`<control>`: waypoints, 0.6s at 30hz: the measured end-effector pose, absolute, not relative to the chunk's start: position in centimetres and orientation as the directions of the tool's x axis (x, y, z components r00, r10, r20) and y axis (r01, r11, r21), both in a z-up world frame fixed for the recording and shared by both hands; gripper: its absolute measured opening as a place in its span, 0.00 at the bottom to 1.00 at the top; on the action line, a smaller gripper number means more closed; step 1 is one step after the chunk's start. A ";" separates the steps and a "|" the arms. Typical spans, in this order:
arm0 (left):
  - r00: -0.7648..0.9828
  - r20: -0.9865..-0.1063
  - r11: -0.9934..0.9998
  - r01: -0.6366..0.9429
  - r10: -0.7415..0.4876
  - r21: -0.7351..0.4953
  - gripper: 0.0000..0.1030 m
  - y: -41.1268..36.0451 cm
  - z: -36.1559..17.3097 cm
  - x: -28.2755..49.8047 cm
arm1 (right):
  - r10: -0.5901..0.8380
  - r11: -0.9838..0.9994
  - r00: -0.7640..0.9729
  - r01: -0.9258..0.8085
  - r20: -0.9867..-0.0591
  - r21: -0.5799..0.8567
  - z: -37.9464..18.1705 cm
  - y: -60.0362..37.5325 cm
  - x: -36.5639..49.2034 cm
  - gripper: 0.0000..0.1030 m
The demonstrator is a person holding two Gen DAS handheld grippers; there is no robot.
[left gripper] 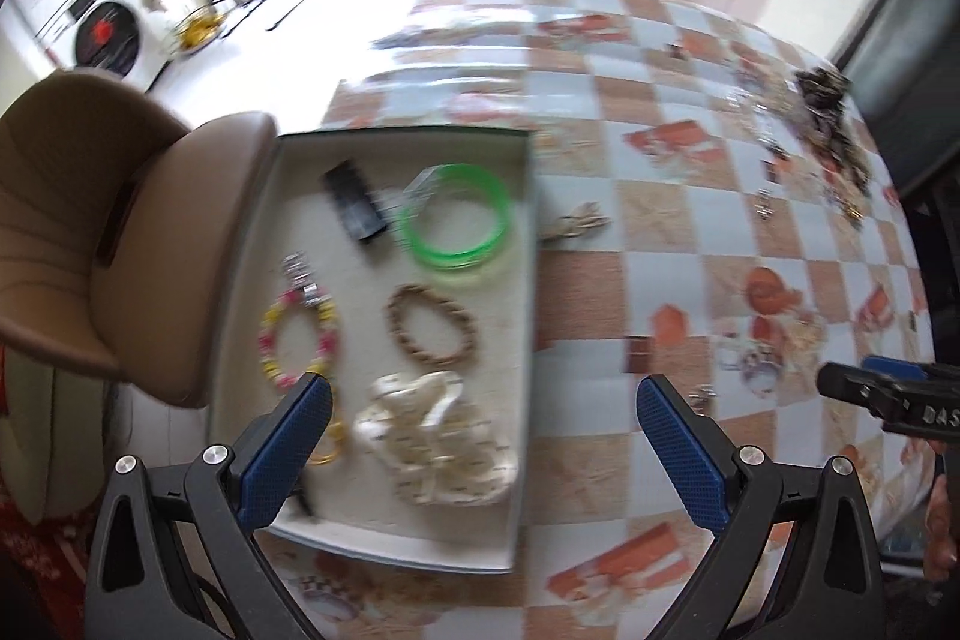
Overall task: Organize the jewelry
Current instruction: 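Move both tools back over the small silver charms on the table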
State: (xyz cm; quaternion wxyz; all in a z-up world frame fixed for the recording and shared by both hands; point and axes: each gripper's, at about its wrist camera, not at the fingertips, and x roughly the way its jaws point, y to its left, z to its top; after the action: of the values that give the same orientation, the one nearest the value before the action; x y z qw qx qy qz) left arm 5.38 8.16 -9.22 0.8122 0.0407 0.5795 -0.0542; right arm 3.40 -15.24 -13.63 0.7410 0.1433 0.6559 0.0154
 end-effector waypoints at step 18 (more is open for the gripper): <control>0.214 -0.971 0.961 0.273 -0.108 -0.047 1.00 -1.1 -14.1 3.7 | 0.182 0.957 0.194 0.191 -0.964 0.219 -14.7 -20.7 6.8 0.82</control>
State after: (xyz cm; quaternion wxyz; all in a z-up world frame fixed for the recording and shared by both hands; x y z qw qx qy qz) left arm 3.71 -1.14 -14.14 0.7762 0.0668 0.6148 -0.1227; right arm 6.78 -20.70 -14.69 0.7586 0.1471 0.6348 -0.0030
